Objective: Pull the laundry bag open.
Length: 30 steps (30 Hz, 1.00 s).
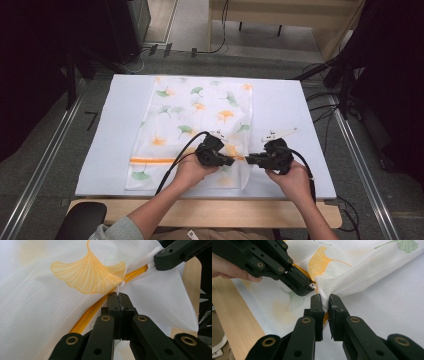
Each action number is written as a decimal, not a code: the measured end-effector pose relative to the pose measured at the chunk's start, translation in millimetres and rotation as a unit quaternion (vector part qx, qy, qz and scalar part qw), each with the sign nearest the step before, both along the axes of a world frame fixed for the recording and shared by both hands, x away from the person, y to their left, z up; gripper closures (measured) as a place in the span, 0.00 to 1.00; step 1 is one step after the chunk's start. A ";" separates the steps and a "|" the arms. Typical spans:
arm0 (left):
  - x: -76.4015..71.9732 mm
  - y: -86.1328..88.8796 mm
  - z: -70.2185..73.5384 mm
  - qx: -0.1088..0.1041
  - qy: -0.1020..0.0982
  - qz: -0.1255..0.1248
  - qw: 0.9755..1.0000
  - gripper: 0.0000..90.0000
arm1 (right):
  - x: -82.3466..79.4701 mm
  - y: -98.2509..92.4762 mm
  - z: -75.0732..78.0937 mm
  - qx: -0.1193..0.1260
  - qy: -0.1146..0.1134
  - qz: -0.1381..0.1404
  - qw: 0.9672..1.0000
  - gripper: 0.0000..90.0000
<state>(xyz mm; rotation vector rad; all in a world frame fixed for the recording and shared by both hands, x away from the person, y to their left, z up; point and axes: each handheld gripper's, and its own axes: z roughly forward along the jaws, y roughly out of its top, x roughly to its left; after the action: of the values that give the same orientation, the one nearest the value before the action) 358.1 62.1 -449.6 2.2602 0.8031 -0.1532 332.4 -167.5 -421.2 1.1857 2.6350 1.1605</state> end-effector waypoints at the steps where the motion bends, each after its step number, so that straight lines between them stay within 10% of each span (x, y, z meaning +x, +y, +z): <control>1: 0.0 0.0 0.0 0.000 0.000 0.000 1.000 1.00 | 0.0 0.0 0.0 0.000 0.000 0.000 1.000 0.94; 15: 4.4 20.2 -1.8 0.021 0.010 0.011 1.000 1.00 | -1.8 -1.6 0.2 -0.002 -0.001 0.001 1.000 0.94; 30: 4.2 31.6 1.2 -0.003 0.017 0.011 1.000 1.00 | -0.8 -1.2 -0.2 0.004 0.000 0.000 1.000 0.94</control>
<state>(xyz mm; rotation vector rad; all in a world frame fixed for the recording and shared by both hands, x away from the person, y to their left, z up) 362.3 93.7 -448.3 2.2478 0.8454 -0.1839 331.6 -168.7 -421.4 1.1865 2.6323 1.1713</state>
